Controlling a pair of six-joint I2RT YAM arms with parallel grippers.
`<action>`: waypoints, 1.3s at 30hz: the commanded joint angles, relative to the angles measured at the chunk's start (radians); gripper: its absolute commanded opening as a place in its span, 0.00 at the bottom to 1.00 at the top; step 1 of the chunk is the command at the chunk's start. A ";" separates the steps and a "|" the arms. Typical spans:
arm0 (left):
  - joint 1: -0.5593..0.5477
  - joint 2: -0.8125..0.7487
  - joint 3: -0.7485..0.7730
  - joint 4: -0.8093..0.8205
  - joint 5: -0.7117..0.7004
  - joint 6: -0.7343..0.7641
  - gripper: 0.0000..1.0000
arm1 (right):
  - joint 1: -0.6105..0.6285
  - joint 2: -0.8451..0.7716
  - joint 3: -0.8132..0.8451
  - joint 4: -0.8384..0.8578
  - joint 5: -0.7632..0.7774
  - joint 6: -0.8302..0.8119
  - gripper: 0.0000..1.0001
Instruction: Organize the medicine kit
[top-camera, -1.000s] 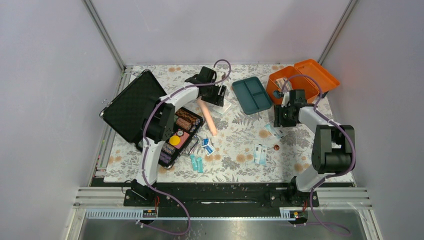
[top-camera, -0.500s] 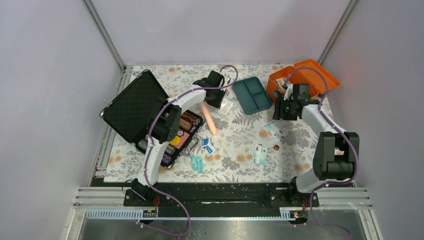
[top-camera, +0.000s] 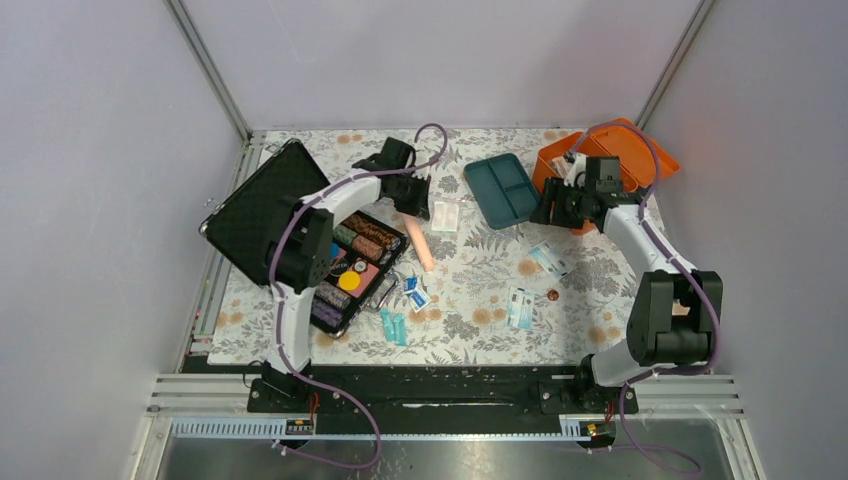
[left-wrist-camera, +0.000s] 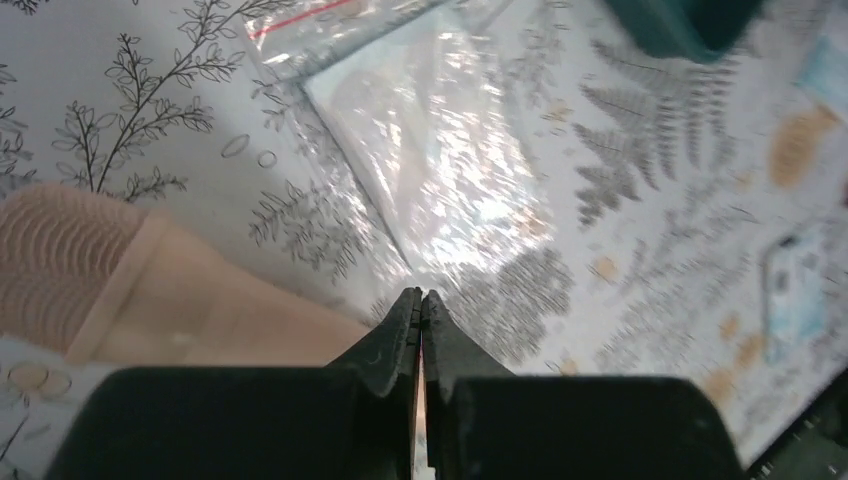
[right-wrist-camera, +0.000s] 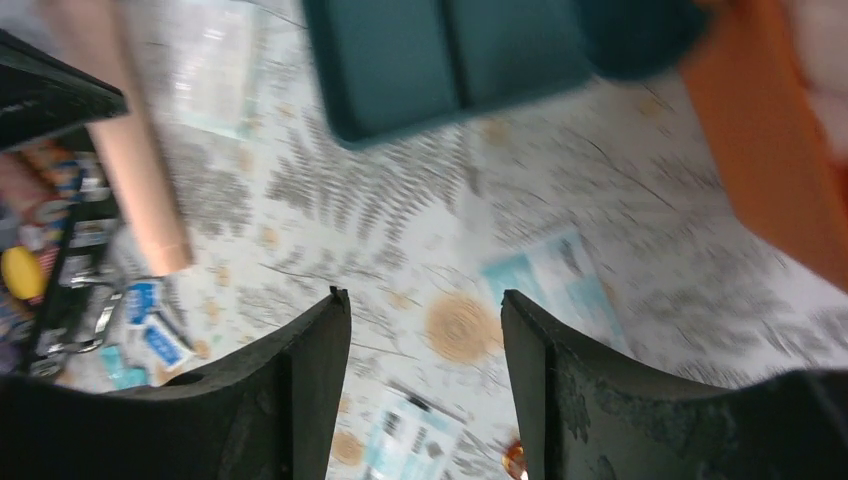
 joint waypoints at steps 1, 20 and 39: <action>0.011 -0.206 -0.074 0.139 0.199 0.009 0.00 | 0.081 0.040 0.103 0.111 -0.191 0.049 0.66; 0.035 0.049 0.095 0.102 -0.023 -0.338 0.65 | 0.336 0.516 0.461 0.144 -0.059 0.234 0.74; 0.035 0.120 0.034 0.131 0.017 -0.438 0.33 | 0.439 0.663 0.507 0.091 0.144 0.352 0.64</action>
